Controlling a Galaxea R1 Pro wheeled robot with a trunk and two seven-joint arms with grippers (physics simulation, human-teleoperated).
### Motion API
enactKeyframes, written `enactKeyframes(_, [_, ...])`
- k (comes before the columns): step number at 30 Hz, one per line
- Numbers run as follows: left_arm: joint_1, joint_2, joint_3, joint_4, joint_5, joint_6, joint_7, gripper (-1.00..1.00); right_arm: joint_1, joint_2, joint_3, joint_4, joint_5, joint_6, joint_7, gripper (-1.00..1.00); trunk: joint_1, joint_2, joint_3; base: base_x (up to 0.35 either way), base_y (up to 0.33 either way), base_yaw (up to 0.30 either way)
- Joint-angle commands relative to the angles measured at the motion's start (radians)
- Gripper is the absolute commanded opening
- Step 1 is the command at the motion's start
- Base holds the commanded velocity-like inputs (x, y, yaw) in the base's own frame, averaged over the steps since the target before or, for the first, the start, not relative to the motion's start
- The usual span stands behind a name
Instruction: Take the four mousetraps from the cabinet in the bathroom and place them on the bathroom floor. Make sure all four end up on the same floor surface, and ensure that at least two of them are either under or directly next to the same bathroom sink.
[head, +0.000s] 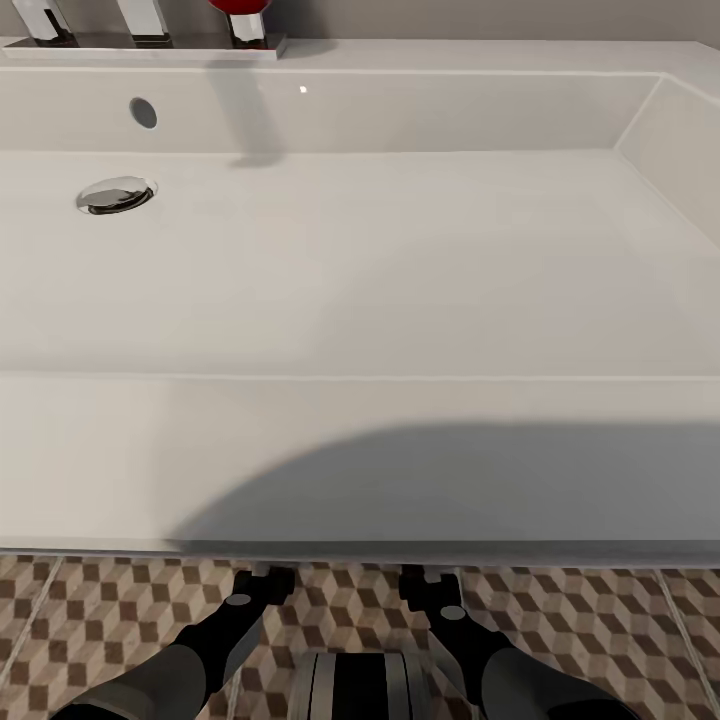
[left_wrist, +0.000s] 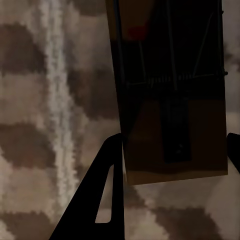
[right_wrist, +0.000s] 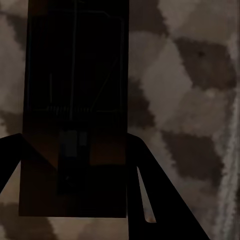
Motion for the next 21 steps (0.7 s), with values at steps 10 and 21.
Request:
enactKeyframes(10, [-0.001,0.000,-0.009,0.001,0.009,-0.004,0.008,-1.00,-0.001,0.000,0.005,0.001,0.005,0.000,-0.006,-1.00,0.000,0.000,-0.001,0.000,0.000,0.000])
enactKeyframes(21, [-0.001,0.000,-0.009,0.001,0.009,-0.004,0.008,-1.00,-0.001,-0.004,0.004,0.001,-0.004,0.023,0.001,-1.00,0.000,0.000,-0.001,0.000,0.000,0.000])
